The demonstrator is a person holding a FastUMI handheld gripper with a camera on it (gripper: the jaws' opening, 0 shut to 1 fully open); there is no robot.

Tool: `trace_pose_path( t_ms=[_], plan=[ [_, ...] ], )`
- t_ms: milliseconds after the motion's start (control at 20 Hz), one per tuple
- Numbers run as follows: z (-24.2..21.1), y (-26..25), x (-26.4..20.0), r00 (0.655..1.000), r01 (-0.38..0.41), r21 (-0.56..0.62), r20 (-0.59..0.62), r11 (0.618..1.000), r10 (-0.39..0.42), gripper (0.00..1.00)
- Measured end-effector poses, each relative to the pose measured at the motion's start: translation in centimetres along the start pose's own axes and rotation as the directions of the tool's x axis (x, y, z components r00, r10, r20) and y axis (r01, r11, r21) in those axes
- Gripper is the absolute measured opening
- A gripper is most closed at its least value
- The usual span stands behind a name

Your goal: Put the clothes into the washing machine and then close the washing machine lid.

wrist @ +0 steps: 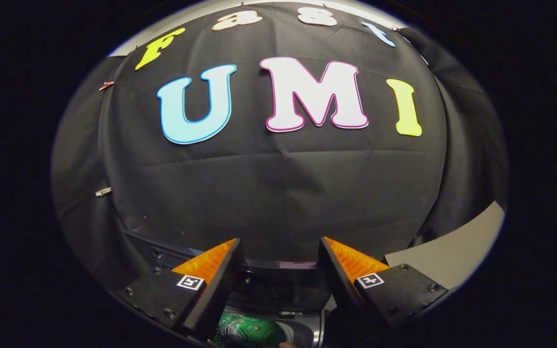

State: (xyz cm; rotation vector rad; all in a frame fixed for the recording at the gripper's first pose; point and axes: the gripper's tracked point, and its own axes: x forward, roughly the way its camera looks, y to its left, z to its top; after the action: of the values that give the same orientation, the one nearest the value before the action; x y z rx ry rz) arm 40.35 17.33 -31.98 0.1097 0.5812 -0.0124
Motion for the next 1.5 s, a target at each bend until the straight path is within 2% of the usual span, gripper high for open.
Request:
trace_pose_path(
  t_ms=[400, 800, 1100, 1500],
  plan=[
    [-2.1, 0.3, -5.1, 0.999, 0.014, -0.008, -0.040, 1.000, -0.014, 0.99],
    [-5.8, 1.2, -9.7, 0.994, -0.029, 0.019, -0.108, 0.999, 0.031, 0.97],
    [-7.6, 1.8, -11.3, 0.988, -0.050, 0.024, -0.146, 0.998, 0.053, 0.99],
    [-7.7, 2.9, -12.8, 0.988, -0.081, -0.007, -0.129, 0.997, 0.080, 0.99]
  ],
)
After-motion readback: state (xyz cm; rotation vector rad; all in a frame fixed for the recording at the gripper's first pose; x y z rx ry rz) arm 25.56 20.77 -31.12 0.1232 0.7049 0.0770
